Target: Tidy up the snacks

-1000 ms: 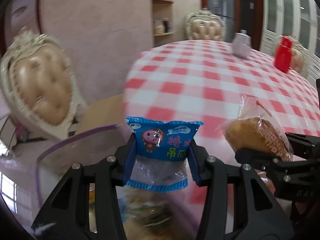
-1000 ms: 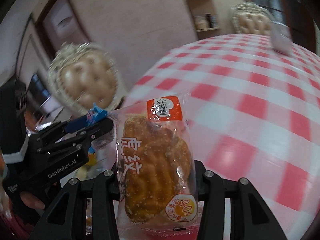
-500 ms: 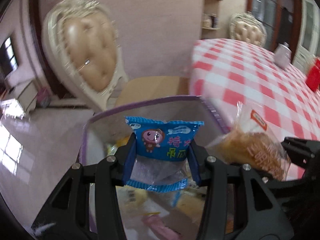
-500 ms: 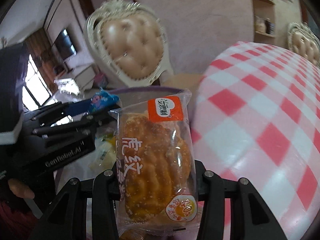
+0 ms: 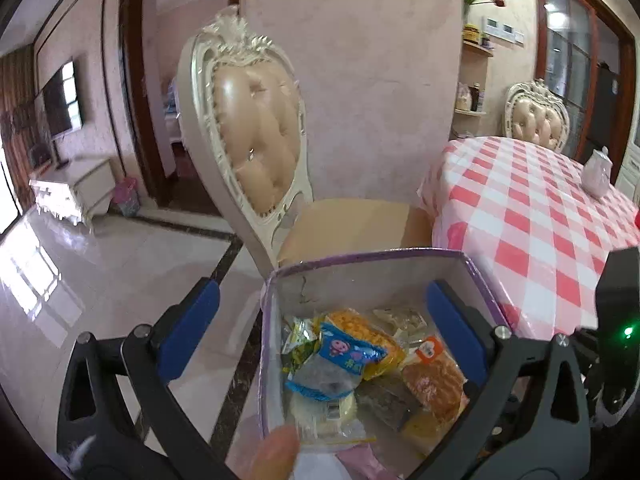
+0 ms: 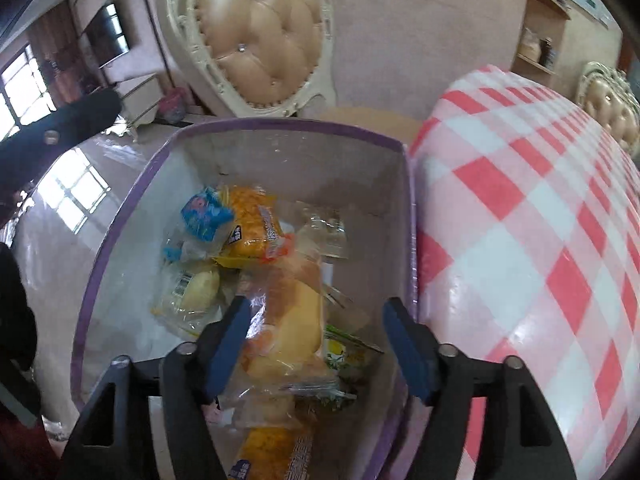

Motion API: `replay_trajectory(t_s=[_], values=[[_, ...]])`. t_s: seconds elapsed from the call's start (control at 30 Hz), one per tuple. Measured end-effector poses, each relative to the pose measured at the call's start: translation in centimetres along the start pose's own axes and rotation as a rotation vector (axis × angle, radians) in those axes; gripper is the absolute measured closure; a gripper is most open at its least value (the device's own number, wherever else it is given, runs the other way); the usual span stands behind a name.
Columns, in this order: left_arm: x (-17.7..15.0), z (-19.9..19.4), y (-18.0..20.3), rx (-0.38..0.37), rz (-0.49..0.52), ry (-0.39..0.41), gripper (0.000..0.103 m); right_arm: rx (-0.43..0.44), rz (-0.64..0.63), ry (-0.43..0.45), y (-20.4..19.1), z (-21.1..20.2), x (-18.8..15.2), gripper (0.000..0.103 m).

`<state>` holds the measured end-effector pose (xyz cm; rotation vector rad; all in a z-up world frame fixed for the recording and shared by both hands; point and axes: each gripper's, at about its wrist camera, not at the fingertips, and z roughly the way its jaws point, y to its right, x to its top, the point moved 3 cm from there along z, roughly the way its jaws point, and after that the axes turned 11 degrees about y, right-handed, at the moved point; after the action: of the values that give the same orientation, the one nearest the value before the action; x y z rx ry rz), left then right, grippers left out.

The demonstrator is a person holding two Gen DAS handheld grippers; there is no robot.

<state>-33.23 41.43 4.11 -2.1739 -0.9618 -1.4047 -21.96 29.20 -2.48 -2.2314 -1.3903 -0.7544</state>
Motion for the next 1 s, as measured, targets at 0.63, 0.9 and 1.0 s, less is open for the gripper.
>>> replay_trajectory(t_s=[0.63, 0.9, 1.0], values=[[-8.9, 4.7, 2.6, -0.006, -0.065, -0.549, 0.0, -0.04, 0.061, -0.174, -0.2, -0.7, -3.4, 0.03], [-8.5, 4.4, 2.8, 0.019, -0.038, -0.531, 0.0, -0.025, 0.048, -0.144, -0.6, -1.4, -3.1, 0.03], [-8.6, 4.5, 2.8, 0.025, -0.032, -0.531, 0.0, -0.022, 0.043, -0.144, -0.8, -1.5, -3.1, 0.03]])
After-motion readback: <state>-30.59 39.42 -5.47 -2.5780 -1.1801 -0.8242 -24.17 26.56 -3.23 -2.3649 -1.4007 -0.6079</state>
